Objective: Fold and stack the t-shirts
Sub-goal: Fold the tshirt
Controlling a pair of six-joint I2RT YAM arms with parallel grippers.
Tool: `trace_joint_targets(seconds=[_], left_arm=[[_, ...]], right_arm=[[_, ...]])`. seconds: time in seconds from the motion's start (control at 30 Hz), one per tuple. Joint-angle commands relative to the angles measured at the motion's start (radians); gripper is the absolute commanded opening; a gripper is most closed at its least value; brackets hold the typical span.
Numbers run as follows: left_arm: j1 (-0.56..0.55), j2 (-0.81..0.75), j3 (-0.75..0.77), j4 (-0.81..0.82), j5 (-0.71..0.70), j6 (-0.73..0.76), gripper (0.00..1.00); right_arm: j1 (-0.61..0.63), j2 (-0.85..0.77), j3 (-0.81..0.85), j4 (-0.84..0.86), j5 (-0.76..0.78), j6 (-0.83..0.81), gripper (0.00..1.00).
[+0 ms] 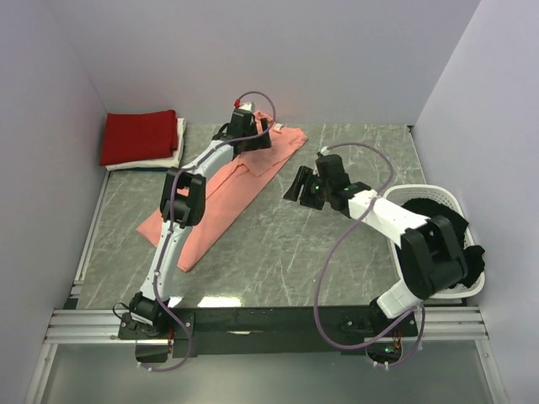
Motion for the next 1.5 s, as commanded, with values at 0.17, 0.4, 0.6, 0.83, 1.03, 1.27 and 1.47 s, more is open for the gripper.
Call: trace_joint_targets(seconds=[0.17, 0.4, 0.6, 0.83, 1.03, 1.27, 1.47], left_arm=[[-0.015, -0.474, -0.275, 0.199, 0.056, -0.034, 1.00], [0.012, -0.789, -0.516, 0.080, -0.085, -0.109, 0.98], [0.048, -1.145, -0.709, -0.028, -0.174, -0.149, 0.97], [0.064, -1.464, -0.864, -0.080, -0.205, -0.120, 0.99], [0.065, -1.548, -0.926, -0.109, -0.194, -0.112, 0.99], [0.065, -1.579, -1.004, -0.100, -0.164, -0.109, 0.99], [0.065, -1.585, -1.055, -0.097, -0.134, -0.112, 0.98]], right_arm=[[0.160, 0.190, 0.160, 0.023, 0.097, 0.013, 0.67], [0.350, 0.331, 0.303, 0.104, 0.141, 0.070, 0.65], [0.512, 0.592, 0.694, -0.041, 0.237, 0.026, 0.65], [0.601, 0.836, 0.972, -0.136, 0.270, 0.029, 0.65], [0.617, 0.846, 0.905, -0.137, 0.273, 0.046, 0.65], [0.615, 0.741, 0.675, -0.127, 0.276, 0.053, 0.65], [0.606, 0.573, 0.381, -0.081, 0.300, 0.070, 0.65]])
